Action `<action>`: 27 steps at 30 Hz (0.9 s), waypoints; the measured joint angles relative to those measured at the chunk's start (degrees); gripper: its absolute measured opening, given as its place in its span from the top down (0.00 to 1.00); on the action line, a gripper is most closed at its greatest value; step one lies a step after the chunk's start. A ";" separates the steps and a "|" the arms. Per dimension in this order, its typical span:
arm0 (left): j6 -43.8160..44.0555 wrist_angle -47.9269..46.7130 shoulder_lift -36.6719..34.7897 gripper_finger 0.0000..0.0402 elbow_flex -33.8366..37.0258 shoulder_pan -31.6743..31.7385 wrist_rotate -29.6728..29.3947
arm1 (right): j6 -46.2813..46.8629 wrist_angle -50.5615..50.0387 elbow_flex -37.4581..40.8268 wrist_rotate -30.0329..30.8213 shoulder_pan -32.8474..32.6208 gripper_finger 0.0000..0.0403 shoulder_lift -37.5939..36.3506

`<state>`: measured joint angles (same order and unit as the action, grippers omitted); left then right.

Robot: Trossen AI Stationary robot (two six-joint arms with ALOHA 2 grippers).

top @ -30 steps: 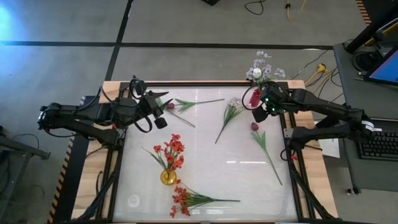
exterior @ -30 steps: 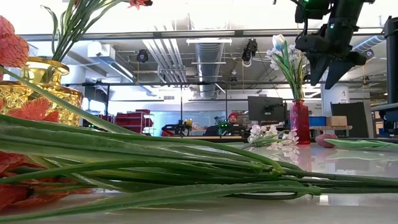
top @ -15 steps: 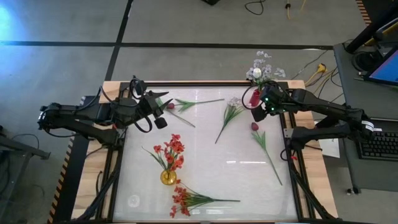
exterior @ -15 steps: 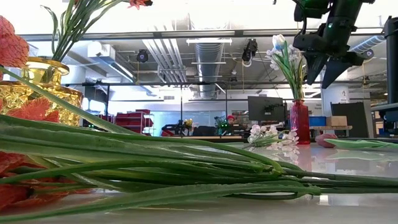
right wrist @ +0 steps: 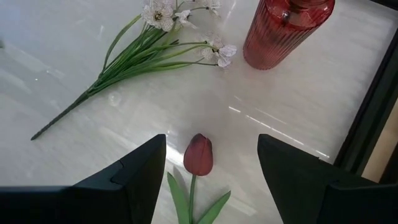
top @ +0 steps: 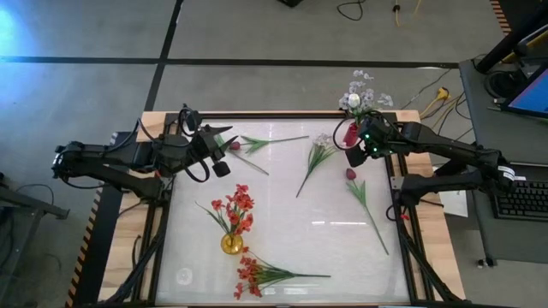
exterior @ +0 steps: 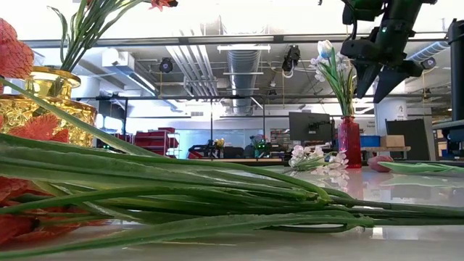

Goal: Sort flowers into vase by color
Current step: Put the bottom red tulip into the yellow vase

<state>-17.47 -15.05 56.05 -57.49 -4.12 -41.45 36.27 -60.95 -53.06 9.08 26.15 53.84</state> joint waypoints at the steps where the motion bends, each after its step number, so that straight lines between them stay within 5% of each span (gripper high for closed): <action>1: 0.00 0.00 0.00 0.71 0.00 0.01 0.00 | -0.04 0.02 0.03 0.00 0.00 0.39 0.00; 22: 0.05 -2.58 5.09 0.71 0.02 0.32 0.36 | -0.99 0.44 5.60 0.02 0.00 0.39 -0.02; 27: 0.78 -3.81 4.78 0.71 0.02 1.76 9.09 | -1.06 0.46 5.60 -0.99 -0.02 0.39 -0.02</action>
<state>-16.69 -18.86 60.84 -57.47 -2.36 -32.37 35.21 -60.49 -47.46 8.09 26.13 53.82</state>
